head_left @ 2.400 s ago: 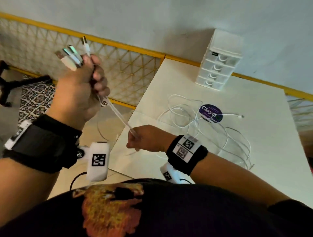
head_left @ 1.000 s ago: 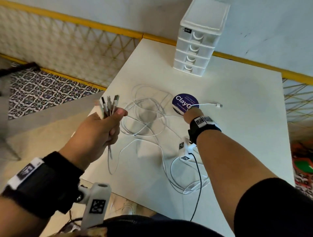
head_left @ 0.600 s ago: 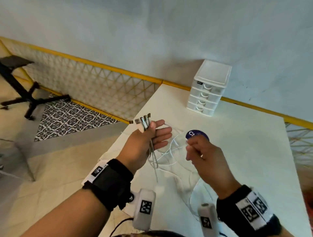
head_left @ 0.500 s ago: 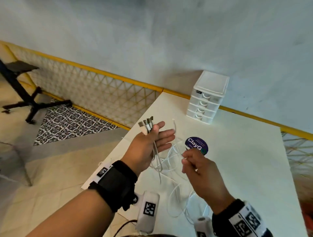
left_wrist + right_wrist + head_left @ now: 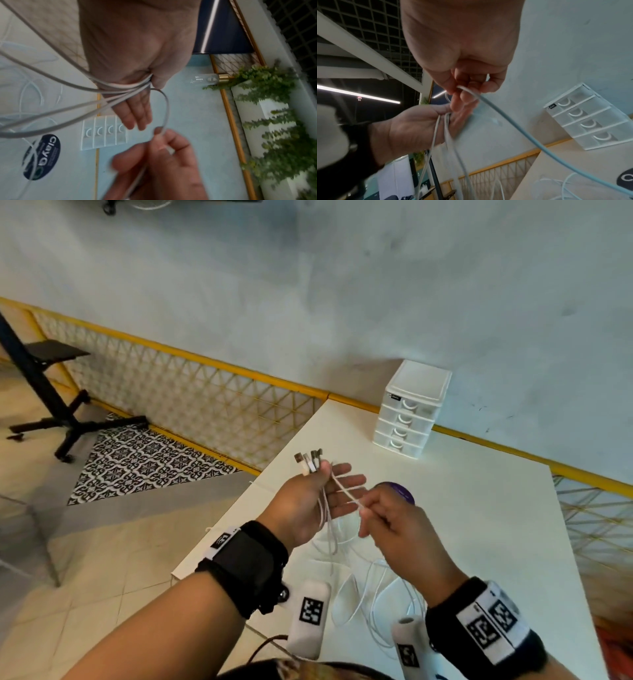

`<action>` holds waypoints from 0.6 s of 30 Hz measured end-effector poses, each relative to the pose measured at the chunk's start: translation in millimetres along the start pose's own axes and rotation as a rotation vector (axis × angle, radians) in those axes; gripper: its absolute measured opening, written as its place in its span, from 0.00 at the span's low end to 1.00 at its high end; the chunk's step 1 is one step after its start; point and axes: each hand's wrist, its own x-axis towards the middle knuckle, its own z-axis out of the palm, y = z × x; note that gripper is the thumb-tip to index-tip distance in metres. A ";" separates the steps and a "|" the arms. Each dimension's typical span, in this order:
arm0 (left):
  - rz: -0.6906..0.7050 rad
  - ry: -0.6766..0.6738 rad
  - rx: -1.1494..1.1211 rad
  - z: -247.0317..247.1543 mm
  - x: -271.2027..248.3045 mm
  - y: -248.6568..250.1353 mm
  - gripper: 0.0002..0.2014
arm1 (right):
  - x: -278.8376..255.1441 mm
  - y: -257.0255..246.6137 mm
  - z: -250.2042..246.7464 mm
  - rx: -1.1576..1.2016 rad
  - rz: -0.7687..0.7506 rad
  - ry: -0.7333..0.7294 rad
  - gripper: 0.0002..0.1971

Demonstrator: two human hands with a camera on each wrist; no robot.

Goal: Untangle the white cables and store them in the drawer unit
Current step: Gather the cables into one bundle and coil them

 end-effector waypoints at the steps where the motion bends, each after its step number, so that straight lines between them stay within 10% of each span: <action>1: 0.038 -0.017 -0.063 0.5 -0.2 7.4 0.19 | -1.2 0.1 1.9 -0.011 0.051 -0.044 0.07; 18: 0.235 -0.167 -0.283 -17.4 -4.0 66.3 0.18 | 8.1 -18.4 28.0 0.170 0.241 0.048 0.06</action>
